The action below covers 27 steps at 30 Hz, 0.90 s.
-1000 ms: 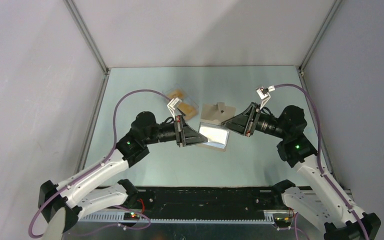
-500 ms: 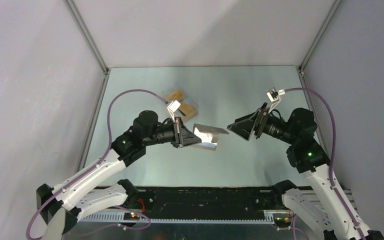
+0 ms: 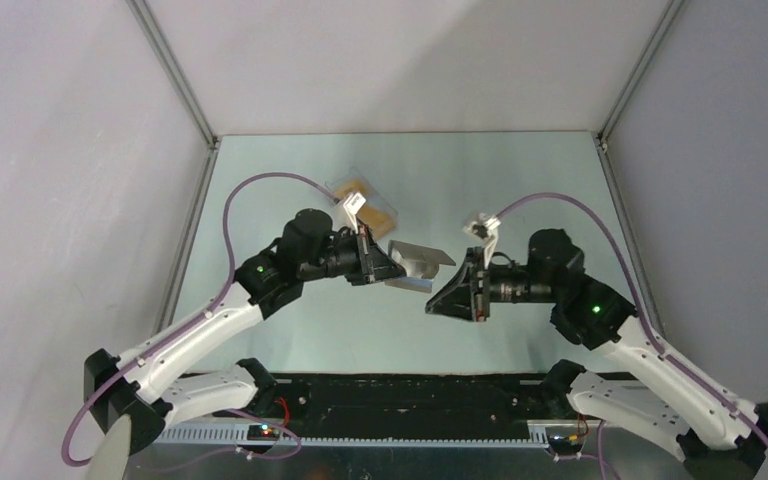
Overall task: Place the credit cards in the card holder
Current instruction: Open the card holder at the center of the board.
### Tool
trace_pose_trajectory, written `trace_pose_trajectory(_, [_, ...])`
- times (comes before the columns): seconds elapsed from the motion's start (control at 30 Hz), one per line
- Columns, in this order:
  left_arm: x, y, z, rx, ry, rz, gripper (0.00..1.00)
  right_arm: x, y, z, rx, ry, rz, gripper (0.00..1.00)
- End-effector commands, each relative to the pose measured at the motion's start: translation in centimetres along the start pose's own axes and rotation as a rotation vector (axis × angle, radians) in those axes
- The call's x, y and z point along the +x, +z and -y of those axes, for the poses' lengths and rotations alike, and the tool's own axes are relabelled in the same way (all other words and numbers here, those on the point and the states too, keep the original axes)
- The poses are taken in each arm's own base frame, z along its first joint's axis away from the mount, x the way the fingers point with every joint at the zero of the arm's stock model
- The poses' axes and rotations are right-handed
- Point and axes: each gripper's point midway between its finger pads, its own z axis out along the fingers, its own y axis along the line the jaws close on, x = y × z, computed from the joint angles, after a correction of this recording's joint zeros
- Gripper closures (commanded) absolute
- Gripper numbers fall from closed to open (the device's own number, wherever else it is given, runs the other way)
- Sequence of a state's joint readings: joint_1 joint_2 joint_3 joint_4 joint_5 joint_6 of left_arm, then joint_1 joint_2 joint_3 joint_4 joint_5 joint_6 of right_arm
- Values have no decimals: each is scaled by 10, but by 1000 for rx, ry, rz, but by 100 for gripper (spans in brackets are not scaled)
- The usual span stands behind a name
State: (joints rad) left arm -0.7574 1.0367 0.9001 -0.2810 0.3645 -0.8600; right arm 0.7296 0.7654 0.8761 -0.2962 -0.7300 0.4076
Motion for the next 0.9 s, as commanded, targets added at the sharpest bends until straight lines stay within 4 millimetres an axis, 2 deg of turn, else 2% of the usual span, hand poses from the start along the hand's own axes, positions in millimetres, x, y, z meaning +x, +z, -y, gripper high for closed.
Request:
trace_pose_trajectory(0.0, [-13,-5,23,50,7,32,100,-17,19,17,166,-67,51,83])
trace_pose_trajectory(0.1, [-6,-9,29,85,54,1,100,-34,17,45,356,-74,110,79])
trace_pose_trajectory(0.17, [3,-13,35,119,99,-26,100,-48,10,55,423,-89,168,73])
trace_pose_trajectory(0.2, [8,-15,39,141,116,-47,100,-54,7,60,444,-101,189,61])
trace_pose_trajectory(0.23, [12,-18,41,154,145,-51,100,-59,5,60,445,-112,207,52])
trace_pose_trajectory(0.27, [14,-20,42,165,156,-59,100,-64,3,63,452,-125,221,36])
trace_pose_trajectory(0.33, [20,-25,46,192,186,-73,100,-66,2,66,444,-122,221,19])
trace_pose_trajectory(0.4, [25,-30,51,220,224,-82,100,-62,4,68,422,-108,195,14])
trace_pose_trajectory(0.57, [33,-38,65,278,289,-100,100,-54,4,78,393,-56,164,7])
trace_pose_trajectory(0.6, [34,-39,66,286,299,-105,100,-55,5,73,354,-62,170,7])
trace_pose_trajectory(0.87, [47,-45,85,359,368,-147,100,-54,6,68,218,-1,181,3])
